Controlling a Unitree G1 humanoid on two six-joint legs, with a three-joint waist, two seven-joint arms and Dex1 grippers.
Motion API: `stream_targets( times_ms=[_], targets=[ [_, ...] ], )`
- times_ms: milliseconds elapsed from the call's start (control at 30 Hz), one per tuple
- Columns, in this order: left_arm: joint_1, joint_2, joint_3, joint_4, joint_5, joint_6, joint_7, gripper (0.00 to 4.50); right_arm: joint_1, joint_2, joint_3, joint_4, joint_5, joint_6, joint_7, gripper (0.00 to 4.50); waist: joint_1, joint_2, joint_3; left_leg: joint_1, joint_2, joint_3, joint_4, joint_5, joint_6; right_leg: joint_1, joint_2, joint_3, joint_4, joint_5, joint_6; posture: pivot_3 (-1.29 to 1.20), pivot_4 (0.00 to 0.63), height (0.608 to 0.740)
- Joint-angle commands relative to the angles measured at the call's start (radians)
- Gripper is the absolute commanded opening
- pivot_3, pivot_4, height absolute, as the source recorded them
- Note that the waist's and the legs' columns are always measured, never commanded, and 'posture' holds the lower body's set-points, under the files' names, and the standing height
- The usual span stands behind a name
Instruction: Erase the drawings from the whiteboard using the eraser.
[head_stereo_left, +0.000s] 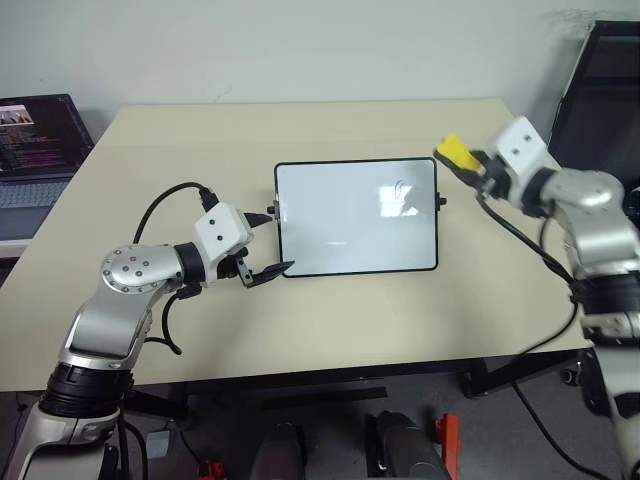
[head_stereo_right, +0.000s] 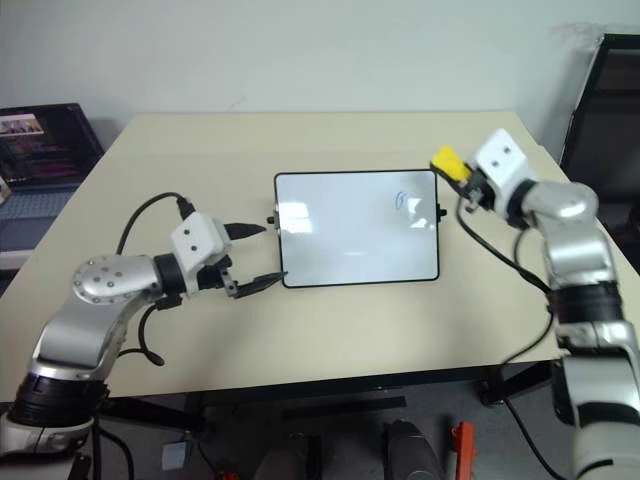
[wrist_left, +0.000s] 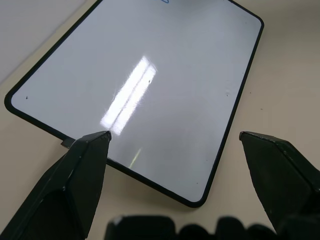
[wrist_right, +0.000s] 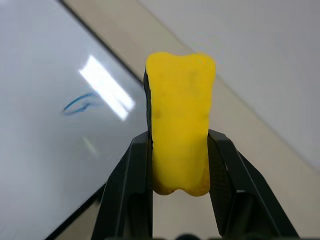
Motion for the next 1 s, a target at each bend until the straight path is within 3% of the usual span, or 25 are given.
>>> stream_targets(
  times_ms=[33,500,800,1000],
  targets=[
    [-0.027,-0.004,0.000,-0.004,0.007,-0.019,0.003,4.50,-0.052,0.047,0.071,0.106,-0.084,-0.064,-0.060,1.09,0.004,0.000,0.000,0.000,0.000,0.000,0.000,0.000,0.000,0.000,0.000,0.000,0.000,0.000,0.000,0.00,0.150,0.740],
    [0.001,0.004,0.016,-0.031,0.006,-0.006,0.011,4.50,-0.085,0.111,0.158,0.315,-0.166,-0.188,-0.049,1.09,0.007,0.000,0.000,0.001,0.000,0.000,0.001,0.000,0.000,0.001,0.000,0.001,0.002,0.000,0.000,0.00,0.150,0.740],
    [0.002,0.007,0.016,-0.040,0.009,0.003,0.019,4.50,0.031,0.108,0.197,0.118,-0.141,-0.130,0.139,1.09,0.004,-0.001,-0.001,0.003,0.001,0.000,0.002,0.000,0.000,0.002,0.000,0.001,0.003,0.000,0.000,0.00,0.150,0.740],
    [-0.005,0.005,0.011,-0.037,0.009,0.003,0.022,4.50,0.050,0.101,0.182,0.071,-0.140,-0.124,0.156,1.09,0.004,-0.001,0.000,0.003,0.001,0.000,0.002,0.000,0.000,0.002,0.001,0.001,0.003,0.000,0.000,0.00,0.150,0.740]
  ],
)
